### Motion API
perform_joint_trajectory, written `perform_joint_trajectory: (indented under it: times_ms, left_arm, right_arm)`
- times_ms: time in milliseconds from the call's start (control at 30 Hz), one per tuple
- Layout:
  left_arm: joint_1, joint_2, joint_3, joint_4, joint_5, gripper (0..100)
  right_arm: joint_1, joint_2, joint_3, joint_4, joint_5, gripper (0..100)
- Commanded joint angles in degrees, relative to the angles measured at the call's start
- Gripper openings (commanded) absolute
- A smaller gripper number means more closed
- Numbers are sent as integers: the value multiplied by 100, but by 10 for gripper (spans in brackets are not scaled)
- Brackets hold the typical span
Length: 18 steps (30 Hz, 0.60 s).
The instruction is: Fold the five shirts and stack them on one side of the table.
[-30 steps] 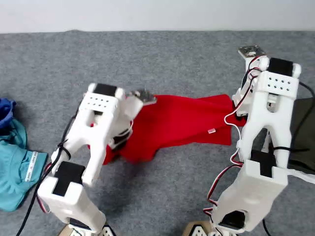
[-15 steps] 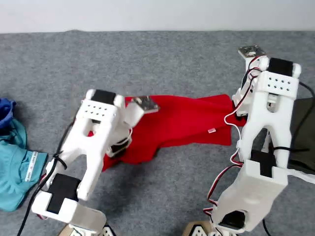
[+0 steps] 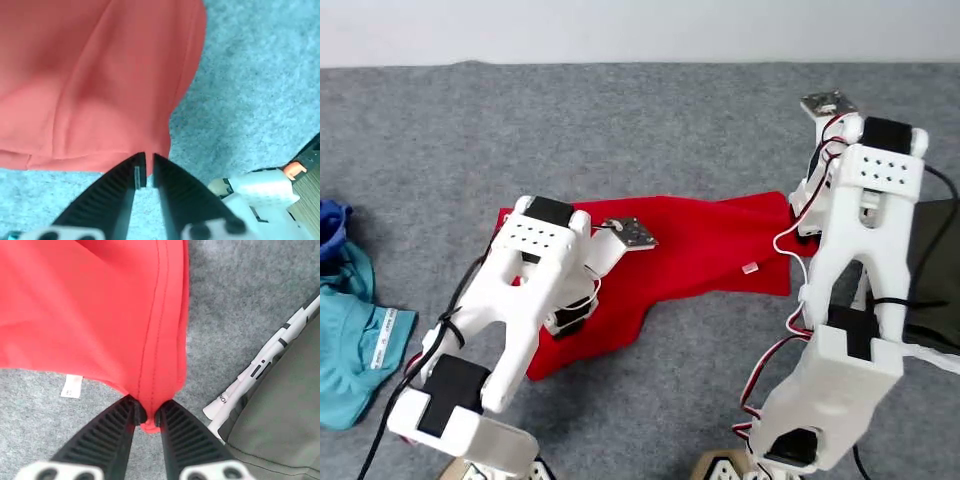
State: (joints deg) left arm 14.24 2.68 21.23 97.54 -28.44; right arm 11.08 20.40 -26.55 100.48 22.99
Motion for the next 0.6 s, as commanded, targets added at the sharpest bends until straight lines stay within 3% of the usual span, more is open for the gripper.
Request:
perform_joint_trajectory:
  times_ms: [0, 167, 333, 567]
  left_arm:
    - [-35, -273, -13, 26, -105, 6]
    - [0, -273, 31, 202, -88, 21]
    - [-53, -281, 479, 53, 79, 110]
    - [-53, -281, 585, -396, 246, 111]
  right_arm:
    - [-31, -84, -123, 251, 53, 10]
    - [-48, -84, -123, 251, 53, 10]
    - [-48, -84, -123, 251, 53, 10]
    - [-48, -84, -123, 251, 53, 10]
